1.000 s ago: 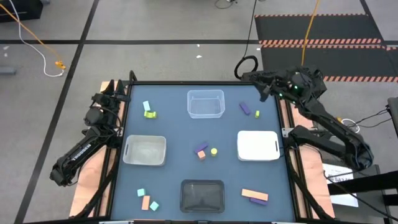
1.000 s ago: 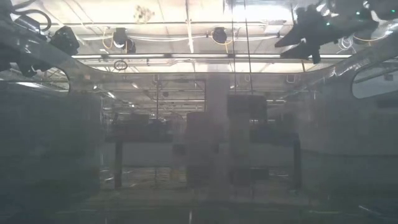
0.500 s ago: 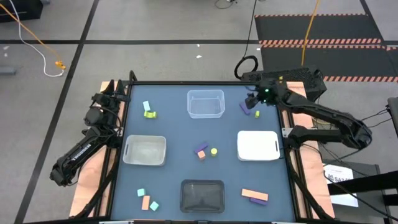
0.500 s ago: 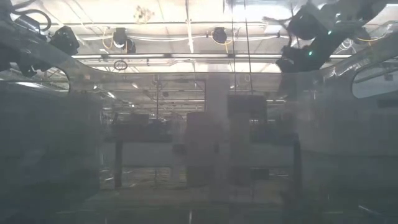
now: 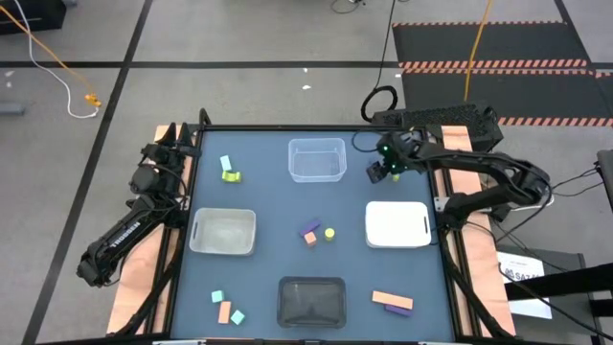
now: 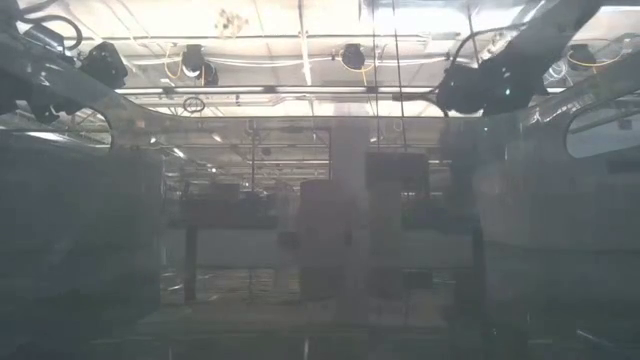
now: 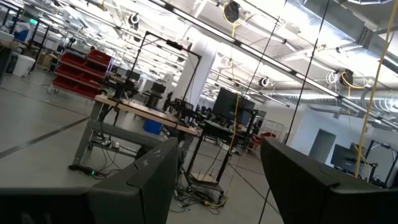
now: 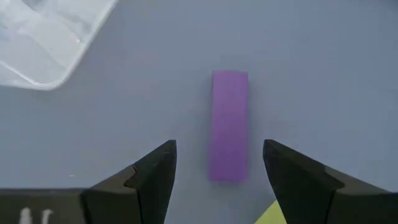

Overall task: Sort & place blocks by color
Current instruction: Put the top right purple block into the transparent bin

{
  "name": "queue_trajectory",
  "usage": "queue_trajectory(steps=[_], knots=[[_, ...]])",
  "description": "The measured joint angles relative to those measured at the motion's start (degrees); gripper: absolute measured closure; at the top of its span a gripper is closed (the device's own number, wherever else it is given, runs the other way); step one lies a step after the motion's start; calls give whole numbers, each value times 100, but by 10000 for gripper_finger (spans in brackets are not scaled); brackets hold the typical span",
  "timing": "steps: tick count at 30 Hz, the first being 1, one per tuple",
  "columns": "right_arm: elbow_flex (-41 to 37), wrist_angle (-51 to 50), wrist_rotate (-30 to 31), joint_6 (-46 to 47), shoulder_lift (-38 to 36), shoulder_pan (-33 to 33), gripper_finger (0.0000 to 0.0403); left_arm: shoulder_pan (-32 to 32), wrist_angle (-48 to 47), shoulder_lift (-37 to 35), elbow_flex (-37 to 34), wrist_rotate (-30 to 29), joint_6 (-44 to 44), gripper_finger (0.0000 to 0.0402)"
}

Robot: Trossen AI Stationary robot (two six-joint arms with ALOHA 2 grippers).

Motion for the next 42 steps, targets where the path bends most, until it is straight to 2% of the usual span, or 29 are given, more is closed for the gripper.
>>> queue_trajectory(steps=[3,20,24,30,37,42], knots=[[0,106,166,-49,185,-11,169,0,-1,1,-1,-1,-1,172],[20,860,146,-311,1212,-248,167,1,-2,-1,0,0,-2,172],[17,897,144,-346,1246,-254,200,2,-2,1,0,0,1,172],[17,935,186,-321,1252,-254,316,2,-2,-1,0,0,-1,172],[-1,1055,162,-473,1227,-255,317,2,-2,-1,0,0,0,172],[-14,1259,126,-497,773,-258,317,2,0,-2,0,0,-1,172]])
